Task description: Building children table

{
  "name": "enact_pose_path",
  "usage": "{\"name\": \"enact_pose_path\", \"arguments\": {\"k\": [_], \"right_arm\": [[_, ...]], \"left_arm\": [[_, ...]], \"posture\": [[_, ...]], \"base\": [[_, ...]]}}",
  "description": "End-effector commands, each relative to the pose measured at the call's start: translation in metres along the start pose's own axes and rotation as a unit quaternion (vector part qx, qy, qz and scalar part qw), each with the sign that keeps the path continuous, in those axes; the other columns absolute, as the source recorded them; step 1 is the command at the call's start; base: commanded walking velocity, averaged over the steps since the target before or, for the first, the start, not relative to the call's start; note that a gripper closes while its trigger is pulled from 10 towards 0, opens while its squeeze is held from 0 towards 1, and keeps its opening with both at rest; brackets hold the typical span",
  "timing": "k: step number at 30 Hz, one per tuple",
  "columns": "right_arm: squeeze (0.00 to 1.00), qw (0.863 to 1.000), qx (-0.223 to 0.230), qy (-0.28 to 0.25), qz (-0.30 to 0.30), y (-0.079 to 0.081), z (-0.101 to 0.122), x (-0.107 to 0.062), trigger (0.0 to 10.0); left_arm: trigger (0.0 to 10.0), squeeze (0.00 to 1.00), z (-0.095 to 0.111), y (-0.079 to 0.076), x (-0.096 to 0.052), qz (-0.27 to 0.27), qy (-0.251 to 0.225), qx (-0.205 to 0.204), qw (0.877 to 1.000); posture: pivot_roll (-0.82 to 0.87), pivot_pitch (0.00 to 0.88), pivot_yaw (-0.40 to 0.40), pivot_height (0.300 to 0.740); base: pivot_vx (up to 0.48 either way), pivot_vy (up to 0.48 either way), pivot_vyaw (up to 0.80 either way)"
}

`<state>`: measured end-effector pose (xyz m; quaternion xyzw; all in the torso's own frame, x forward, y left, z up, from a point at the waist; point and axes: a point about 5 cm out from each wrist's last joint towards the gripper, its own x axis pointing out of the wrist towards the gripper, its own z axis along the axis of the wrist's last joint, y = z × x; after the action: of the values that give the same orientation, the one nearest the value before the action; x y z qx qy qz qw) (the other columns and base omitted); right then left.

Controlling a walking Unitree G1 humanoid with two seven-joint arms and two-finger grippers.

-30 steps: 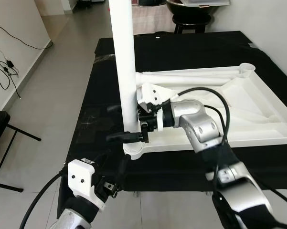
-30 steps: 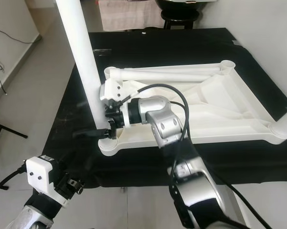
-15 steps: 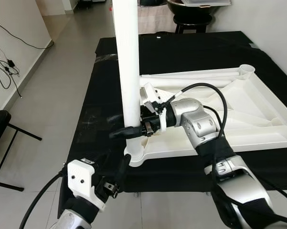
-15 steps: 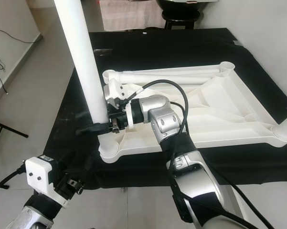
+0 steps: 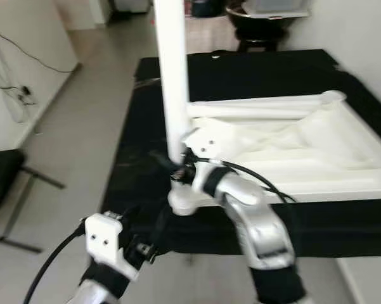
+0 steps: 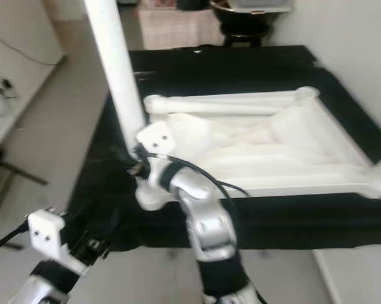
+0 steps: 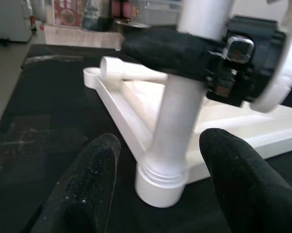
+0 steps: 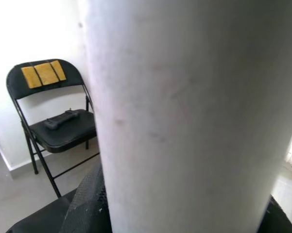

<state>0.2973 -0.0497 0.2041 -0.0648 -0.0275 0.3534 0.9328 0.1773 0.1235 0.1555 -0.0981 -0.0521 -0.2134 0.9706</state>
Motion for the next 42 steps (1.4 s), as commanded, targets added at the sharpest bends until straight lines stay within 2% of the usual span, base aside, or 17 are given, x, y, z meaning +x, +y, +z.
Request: {"name": "enact_pose_path", "arguments": {"k": [1,2,3,4,5,6,7,10,17,18,21,22,32,34,36,37,42], "right_arm": [[0.00,0.997,0.023,0.080,-0.004,-0.001,-0.031,0.002,0.0],[0.00,0.997,0.024,0.074,0.005,-0.002,-0.029,0.006,2.3],[0.00,0.997,0.024,0.074,0.005,-0.002,-0.029,0.006,2.3],[0.00,0.998,0.016,0.067,0.012,-0.004,-0.024,0.012,9.4],[0.00,0.998,0.011,0.063,0.012,-0.006,-0.020,0.014,9.4],[0.32,0.998,0.019,0.044,0.048,-0.005,-0.012,0.018,10.0],[1.00,0.991,0.032,0.015,0.126,0.000,-0.002,0.022,10.0],[1.00,0.991,0.032,0.015,0.126,0.000,-0.002,0.022,10.0],[1.00,0.934,-0.025,-0.056,0.352,0.008,0.039,0.013,10.0],[0.30,0.912,-0.054,-0.057,0.402,0.003,0.045,0.013,10.0],[0.30,0.900,-0.070,-0.053,0.427,0.000,0.048,0.013,10.0],[0.00,0.888,-0.072,-0.053,0.451,-0.004,0.051,0.014,10.0],[0.00,0.854,-0.077,-0.038,0.513,-0.009,0.059,0.032,10.0],[0.00,0.848,-0.066,-0.030,0.525,-0.009,0.054,0.035,4.1],[0.00,0.848,-0.066,-0.030,0.525,-0.009,0.054,0.035,4.1],[0.00,0.843,-0.063,-0.027,0.534,-0.009,0.053,0.035,1.1],[0.00,0.832,-0.056,-0.025,0.552,-0.010,0.050,0.034,0.0]], "left_arm": [[10.0,0.00,-0.005,0.002,0.000,-0.004,0.015,-0.002,1.000],[10.0,0.00,-0.005,0.002,0.001,-0.005,0.015,-0.002,1.000],[10.0,0.00,-0.005,0.002,0.001,-0.005,0.015,-0.002,1.000],[10.0,0.00,-0.005,0.003,0.001,-0.004,0.015,-0.001,1.000],[10.0,0.00,-0.005,0.003,0.001,-0.003,0.015,-0.001,1.000],[10.0,0.00,-0.005,0.004,0.001,0.001,0.013,0.000,1.000],[10.0,0.00,-0.005,0.004,0.001,0.003,0.012,0.000,1.000],[10.0,0.00,-0.005,0.004,0.001,0.003,0.012,0.000,1.000],[10.0,0.00,-0.005,0.002,0.002,0.003,0.011,-0.001,1.000],[10.0,0.00,-0.005,0.002,0.002,0.003,0.010,-0.002,1.000],[10.0,0.00,-0.005,0.001,0.002,0.004,0.009,-0.002,1.000],[10.0,0.00,-0.004,0.001,0.002,0.004,0.009,-0.002,1.000],[10.0,0.00,-0.003,-0.002,0.000,0.007,0.008,-0.004,1.000],[10.0,0.00,-0.003,-0.003,0.000,0.006,0.008,-0.005,1.000],[10.0,0.00,-0.003,-0.003,0.000,0.006,0.008,-0.005,1.000],[10.0,0.00,-0.003,-0.003,0.000,0.006,0.008,-0.005,1.000],[10.0,0.00,-0.003,-0.003,0.000,0.007,0.008,-0.005,1.000]], "posture": [[0.08,0.159,0.028,0.740],[0.08,0.159,0.028,0.740],[0.08,0.159,0.028,0.740],[0.08,0.151,0.031,0.740],[0.08,0.151,0.031,0.740],[0.08,0.148,0.030,0.740],[0.08,0.146,0.027,0.740],[0.08,0.146,0.027,0.740],[0.09,0.147,0.017,0.740],[0.09,0.149,0.016,0.740],[0.09,0.149,0.016,0.740],[0.09,0.153,0.012,0.740],[0.10,0.171,0.010,0.740],[0.10,0.175,0.010,0.740],[0.10,0.175,0.010,0.740],[0.10,0.175,0.010,0.740],[0.10,0.175,0.009,0.740]], "base": [[0.000,0.000,0.00],[0.000,0.000,0.00],[0.000,0.000,0.00],[0.000,0.000,0.00],[0.000,0.000,0.00],[0.000,0.000,0.00],[0.000,0.000,0.00],[0.000,0.000,0.00],[0.000,0.000,0.00],[0.000,0.000,0.00],[0.000,0.000,0.00],[0.000,0.000,0.00],[0.000,0.000,0.00],[0.000,0.000,0.00],[0.000,0.000,0.00],[0.000,0.000,0.00],[0.000,0.000,0.00]]}}
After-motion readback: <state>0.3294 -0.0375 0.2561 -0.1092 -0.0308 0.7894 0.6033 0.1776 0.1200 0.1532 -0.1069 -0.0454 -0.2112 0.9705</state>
